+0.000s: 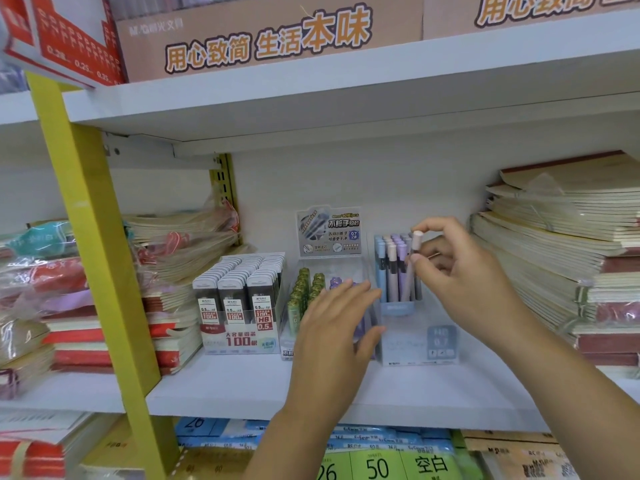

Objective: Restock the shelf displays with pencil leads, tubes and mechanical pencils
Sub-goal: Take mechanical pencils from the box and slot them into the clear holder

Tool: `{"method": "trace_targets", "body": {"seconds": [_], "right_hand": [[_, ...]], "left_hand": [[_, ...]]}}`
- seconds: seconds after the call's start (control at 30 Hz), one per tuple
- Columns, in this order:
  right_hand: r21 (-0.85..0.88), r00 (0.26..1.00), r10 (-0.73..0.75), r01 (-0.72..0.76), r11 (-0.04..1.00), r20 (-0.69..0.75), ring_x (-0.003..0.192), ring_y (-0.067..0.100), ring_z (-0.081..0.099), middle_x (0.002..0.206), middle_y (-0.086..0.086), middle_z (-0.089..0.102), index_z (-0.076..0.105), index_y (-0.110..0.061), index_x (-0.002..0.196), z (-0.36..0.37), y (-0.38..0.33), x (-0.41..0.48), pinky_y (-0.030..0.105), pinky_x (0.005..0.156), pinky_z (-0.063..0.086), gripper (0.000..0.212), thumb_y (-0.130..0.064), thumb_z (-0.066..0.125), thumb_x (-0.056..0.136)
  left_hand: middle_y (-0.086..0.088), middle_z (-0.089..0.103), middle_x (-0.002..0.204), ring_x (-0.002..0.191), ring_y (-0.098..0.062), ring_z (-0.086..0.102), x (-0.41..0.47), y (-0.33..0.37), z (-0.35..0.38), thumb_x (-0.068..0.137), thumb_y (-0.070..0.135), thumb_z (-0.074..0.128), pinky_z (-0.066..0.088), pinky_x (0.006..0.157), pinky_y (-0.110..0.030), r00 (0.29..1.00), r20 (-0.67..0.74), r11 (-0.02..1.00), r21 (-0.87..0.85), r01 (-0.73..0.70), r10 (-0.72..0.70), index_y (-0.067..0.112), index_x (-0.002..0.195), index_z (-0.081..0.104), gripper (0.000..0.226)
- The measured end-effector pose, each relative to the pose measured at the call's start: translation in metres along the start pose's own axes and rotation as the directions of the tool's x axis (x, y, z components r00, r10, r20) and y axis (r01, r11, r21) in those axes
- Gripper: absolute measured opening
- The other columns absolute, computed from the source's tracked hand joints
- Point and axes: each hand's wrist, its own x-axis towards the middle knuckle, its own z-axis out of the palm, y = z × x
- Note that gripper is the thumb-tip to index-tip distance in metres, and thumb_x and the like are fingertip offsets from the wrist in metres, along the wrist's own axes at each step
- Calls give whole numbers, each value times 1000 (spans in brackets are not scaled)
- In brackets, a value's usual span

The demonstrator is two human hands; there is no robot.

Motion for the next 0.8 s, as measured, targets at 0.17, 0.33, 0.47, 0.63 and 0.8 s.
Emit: {"method": "trace_targets", "body": {"seconds": [0.17,0.33,0.47,0.63,0.8], "right_hand": [[-12,999,-25,26,1000,23,73,4,63,80,-11,66,48,-42,103,2,1,0,16,62,47,30,-20,62,89],[14,998,-35,34,999,44,72,4,64,81,-16,66,45,-47,106,5,4,0,26,66,51,36,-19,62,90],[-73,997,-29,34,997,69,73,3,62,79,-15,64,48,-45,108,8,9,1,27,69,52,37,-17,64,89],[-337,993,-106,120,934,60,101,18,50,100,-8,50,63,-25,114,12,14,5,27,83,37,29,-16,67,87],[-292,992,-111,89,952,-60,106,14,48,110,-7,53,57,-22,127,7,12,-2,26,88,38,36,-12,58,93]], "left_hand": [[12,60,138,130,2,40,0,0,2,83,28,78,32,117,-41,999,-48,1000,-5,-6,6,29,133,61,53],[12,62,136,126,1,45,-1,0,2,82,28,80,34,115,-40,998,-62,1000,7,-13,14,28,131,63,53],[11,63,134,126,-7,54,0,1,2,80,26,82,35,115,-41,998,-56,1000,12,-12,12,27,130,64,52],[10,62,135,127,-6,52,-1,0,0,81,24,81,30,116,-38,999,-43,1000,7,-15,15,26,132,63,54],[16,51,144,133,7,29,-4,1,-8,88,27,75,21,120,-29,999,28,1000,-15,-15,16,30,142,53,58]]}}
